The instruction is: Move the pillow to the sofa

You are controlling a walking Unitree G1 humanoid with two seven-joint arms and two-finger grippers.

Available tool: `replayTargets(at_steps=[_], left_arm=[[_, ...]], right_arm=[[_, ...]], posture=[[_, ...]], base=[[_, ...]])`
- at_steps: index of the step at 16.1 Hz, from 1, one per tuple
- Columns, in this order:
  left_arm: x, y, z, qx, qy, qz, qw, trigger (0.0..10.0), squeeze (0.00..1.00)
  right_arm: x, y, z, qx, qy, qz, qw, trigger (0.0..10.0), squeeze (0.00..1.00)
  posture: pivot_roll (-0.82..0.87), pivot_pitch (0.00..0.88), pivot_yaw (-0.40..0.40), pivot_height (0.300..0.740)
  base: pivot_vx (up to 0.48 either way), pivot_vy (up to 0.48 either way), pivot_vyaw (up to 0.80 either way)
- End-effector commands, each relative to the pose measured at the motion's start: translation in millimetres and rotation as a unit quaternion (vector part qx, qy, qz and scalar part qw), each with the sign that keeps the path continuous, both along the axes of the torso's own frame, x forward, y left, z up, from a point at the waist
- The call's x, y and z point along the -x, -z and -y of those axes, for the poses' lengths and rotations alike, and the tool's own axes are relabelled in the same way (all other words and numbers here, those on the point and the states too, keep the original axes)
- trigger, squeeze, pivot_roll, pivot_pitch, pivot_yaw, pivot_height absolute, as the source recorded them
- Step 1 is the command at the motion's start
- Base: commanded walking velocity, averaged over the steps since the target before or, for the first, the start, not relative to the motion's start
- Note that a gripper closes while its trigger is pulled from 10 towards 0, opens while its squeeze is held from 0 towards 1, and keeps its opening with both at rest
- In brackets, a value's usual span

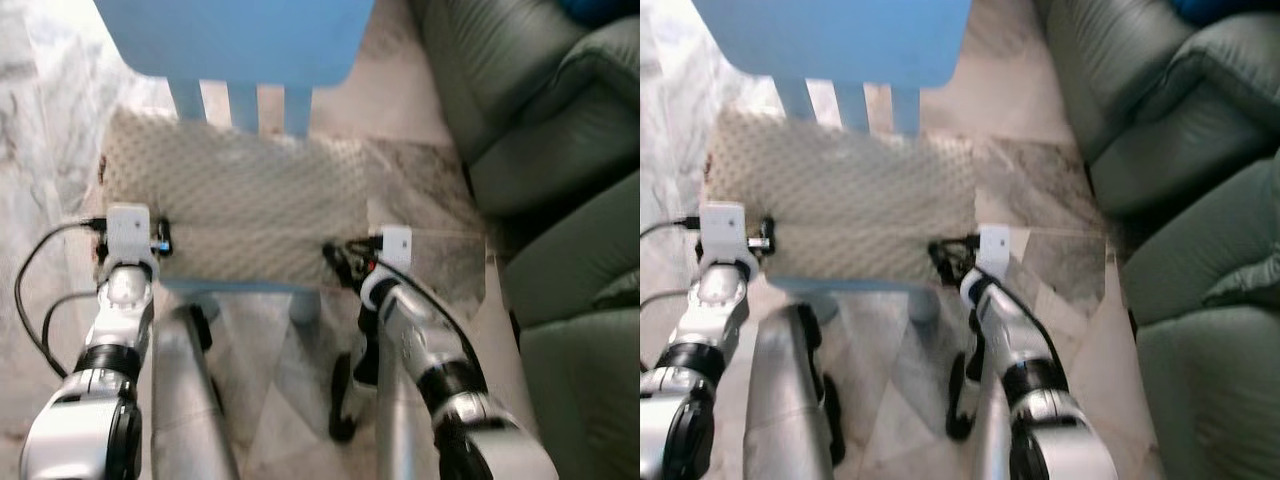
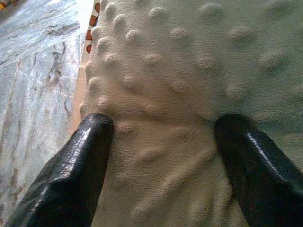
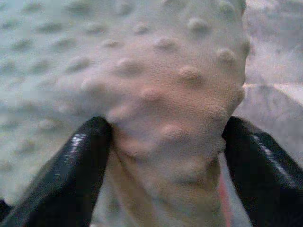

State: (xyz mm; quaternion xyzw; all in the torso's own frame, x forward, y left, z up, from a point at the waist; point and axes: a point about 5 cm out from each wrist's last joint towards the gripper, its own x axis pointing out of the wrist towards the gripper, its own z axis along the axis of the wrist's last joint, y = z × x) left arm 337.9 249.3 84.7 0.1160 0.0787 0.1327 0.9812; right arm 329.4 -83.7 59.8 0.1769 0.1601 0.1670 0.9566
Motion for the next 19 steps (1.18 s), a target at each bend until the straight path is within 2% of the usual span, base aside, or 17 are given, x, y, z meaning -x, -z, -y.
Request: replayTargets(at_steps=[1, 4, 5, 6, 8, 11, 17, 19], left_arm=[[7.4, 18, 5.3, 0.0, 0.01, -0.036, 0.999, 0.0, 0.0], [9.9, 24, 6.9, 0.025, 0.018, -0.044, 0.999, 0.0, 0.0], [10.0, 24, 7.3, 0.021, 0.019, -0.044, 0.999, 0.0, 0.0], [10.5, 25, 7.7, 0.022, 0.021, -0.045, 0.999, 0.0, 0.0], [14.0, 31, 9.5, 0.052, 0.02, -0.047, 0.997, 0.0, 0.0], [15.5, 34, 11.2, 0.059, 0.021, -0.049, 0.997, 0.0, 0.0], [10.6, 34, 16.0, 0.078, 0.01, -0.059, 0.995, 0.0, 0.0], [7.0, 30, 12.3, 0.106, -0.016, -0.058, 0.993, 0.0, 0.0]], right_arm=[[1.7, 8, 1.5, -0.015, 0.018, -0.02, 1.0, 0.0, 0.0], [-1.6, 8, -1.6, -0.025, 0.02, -0.022, 0.999, 0.0, 0.0], [-1.7, 8, -1.1, -0.026, 0.02, -0.022, 0.999, 0.0, 0.0], [-1.7, 9, -0.1, -0.027, 0.02, -0.021, 0.999, 0.0, 0.0], [-1.6, 12, 5.7, -0.029, 0.029, -0.026, 0.999, 0.0, 0.0], [-4.2, 11, 9.1, -0.024, 0.033, -0.026, 0.999, 0.0, 0.0], [-12.8, 4, 13.0, -0.011, 0.042, -0.016, 0.999, 0.0, 0.0], [-18.5, -2, 17.9, -0.009, 0.051, -0.01, 0.999, 0.0, 0.0]], posture=[[0.03, 0.383, -0.101, 0.506], [0.03, 0.379, -0.104, 0.506], [0.03, 0.38, -0.107, 0.506], [0.03, 0.379, -0.107, 0.506], [0.03, 0.375, -0.112, 0.506], [0.02, 0.36, -0.125, 0.506], [0.0, 0.309, -0.138, 0.506], [0.0, 0.277, -0.137, 0.506]], base=[[0.0, 0.0, 0.0], [0.0, 0.0, 0.0], [0.0, 0.0, 0.0], [0.0, 0.0, 0.0], [0.0, 0.0, 0.0], [0.0, 0.0, 0.0], [0.0, 0.0, 0.0], [0.0, 0.0, 0.0]])
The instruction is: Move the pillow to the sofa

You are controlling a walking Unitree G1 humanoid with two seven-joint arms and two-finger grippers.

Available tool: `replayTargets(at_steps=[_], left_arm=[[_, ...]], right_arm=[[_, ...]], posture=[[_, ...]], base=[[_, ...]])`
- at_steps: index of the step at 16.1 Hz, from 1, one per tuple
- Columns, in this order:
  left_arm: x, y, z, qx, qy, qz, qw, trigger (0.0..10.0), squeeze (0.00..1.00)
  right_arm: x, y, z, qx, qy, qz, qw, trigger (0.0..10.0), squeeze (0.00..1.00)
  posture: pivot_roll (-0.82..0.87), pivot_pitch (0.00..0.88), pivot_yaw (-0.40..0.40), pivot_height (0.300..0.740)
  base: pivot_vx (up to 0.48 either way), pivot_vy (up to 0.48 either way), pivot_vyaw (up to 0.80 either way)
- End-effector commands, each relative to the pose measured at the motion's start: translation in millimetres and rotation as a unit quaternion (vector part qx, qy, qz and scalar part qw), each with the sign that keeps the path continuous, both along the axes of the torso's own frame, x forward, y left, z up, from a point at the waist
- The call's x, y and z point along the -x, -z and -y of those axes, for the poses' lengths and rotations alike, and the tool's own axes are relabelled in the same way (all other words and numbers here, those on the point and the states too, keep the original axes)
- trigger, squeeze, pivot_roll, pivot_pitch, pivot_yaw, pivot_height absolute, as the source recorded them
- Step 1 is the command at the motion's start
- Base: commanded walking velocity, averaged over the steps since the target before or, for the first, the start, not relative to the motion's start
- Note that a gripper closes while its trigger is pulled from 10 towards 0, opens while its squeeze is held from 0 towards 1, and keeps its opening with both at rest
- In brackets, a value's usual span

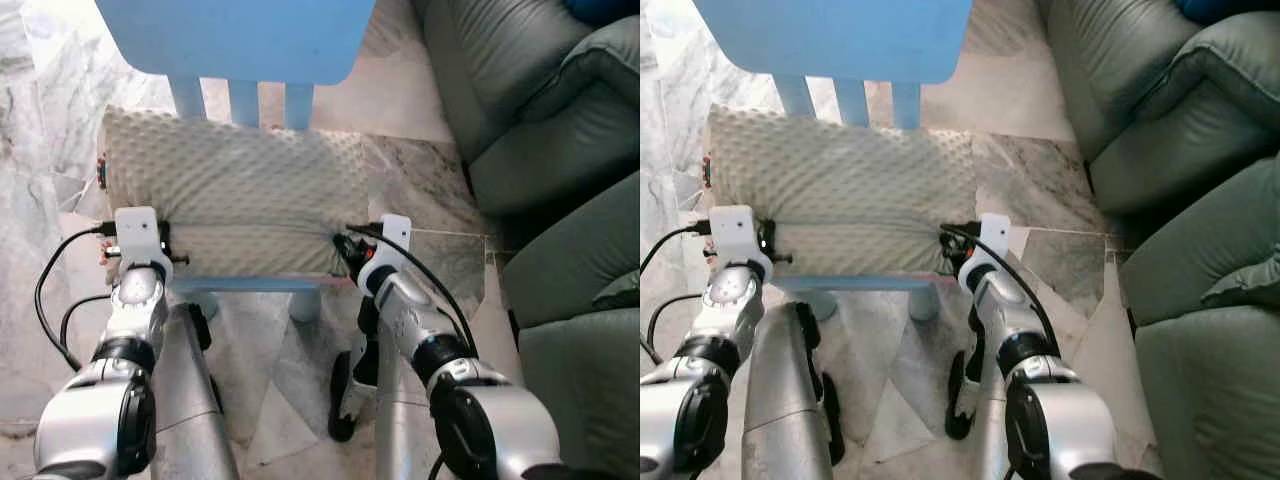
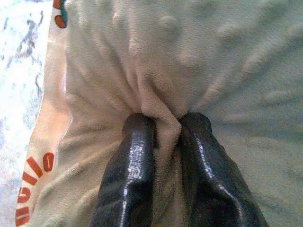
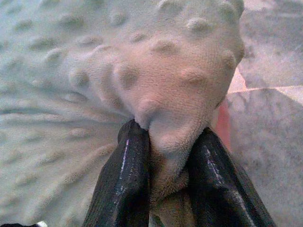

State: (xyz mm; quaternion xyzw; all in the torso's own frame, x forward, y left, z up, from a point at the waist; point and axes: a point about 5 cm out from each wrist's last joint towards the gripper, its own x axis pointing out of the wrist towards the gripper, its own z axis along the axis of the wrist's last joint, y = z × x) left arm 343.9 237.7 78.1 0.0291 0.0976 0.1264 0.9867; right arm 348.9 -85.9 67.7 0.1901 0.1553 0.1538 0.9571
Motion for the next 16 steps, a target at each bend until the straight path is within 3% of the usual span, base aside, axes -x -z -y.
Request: replayTargets(at_steps=[1, 3, 7, 10, 12, 14, 16], left_arm=[[9.5, 20, 1.9, 0.021, -0.009, -0.052, 0.998, 0.0, 0.0], [2.8, 14, 9.9, 0.021, 0.013, -0.045, 0.999, 0.0, 0.0], [-7.1, 1, 6.4, 0.049, -0.001, -0.034, 0.998, 0.0, 0.0], [-8.4, -8, -6.7, 0.028, -0.016, -0.018, 0.999, 0.0, 0.0], [-12.9, -24, -11.5, 0.006, -0.007, 0.022, 1.0, 0.0, 0.0], [-11.5, -23, 9.4, 0.009, 0.065, 0.055, 0.996, 0.0, 0.0], [-0.4, -11, 28.0, 0.031, 0.105, 0.065, 0.992, 0.0, 0.0]], right_arm=[[-2.6, 2, 18.3, 0.001, 0.04, -0.011, 0.999, 0.0, 0.0], [-8.6, -5, 25.6, 0.008, 0.05, -0.005, 0.999, 0.0, 0.0], [-14.4, -16, 19.1, 0.038, 0.013, 0.028, 0.999, 0.0, 0.0], [-17.5, -20, 26.4, 0.042, 0.018, 0.034, 0.998, 0.0, 0.0], [-17.2, -23, 34.3, 0.09, -0.008, 0.065, 0.994, 0.0, 0.0], [-7.3, -19, 46.3, 0.144, -0.038, 0.111, 0.983, 0.0, 0.0], [8.7, -9, 57.2, 0.15, -0.027, 0.128, 0.98, 0.0, 0.0]], posture=[[-0.01, 0.258, -0.134, 0.506], [-0.01, 0.212, -0.131, 0.506], [0.0, 0.072, -0.109, 0.506], [0.01, 0.0, -0.081, 0.506], [0.01, 0.0, -0.058, 0.506], [0.02, 0.0, -0.037, 0.506], [0.01, 0.0, -0.031, 0.506]], base=[[0.0, 0.0, 0.0], [0.0, 0.0, 0.0], [0.0, 0.0, 0.0], [0.0, 0.0, 0.0], [0.0, 0.0, 0.0], [0.0, 0.0, 0.0], [0.0, 0.0, 0.0]])
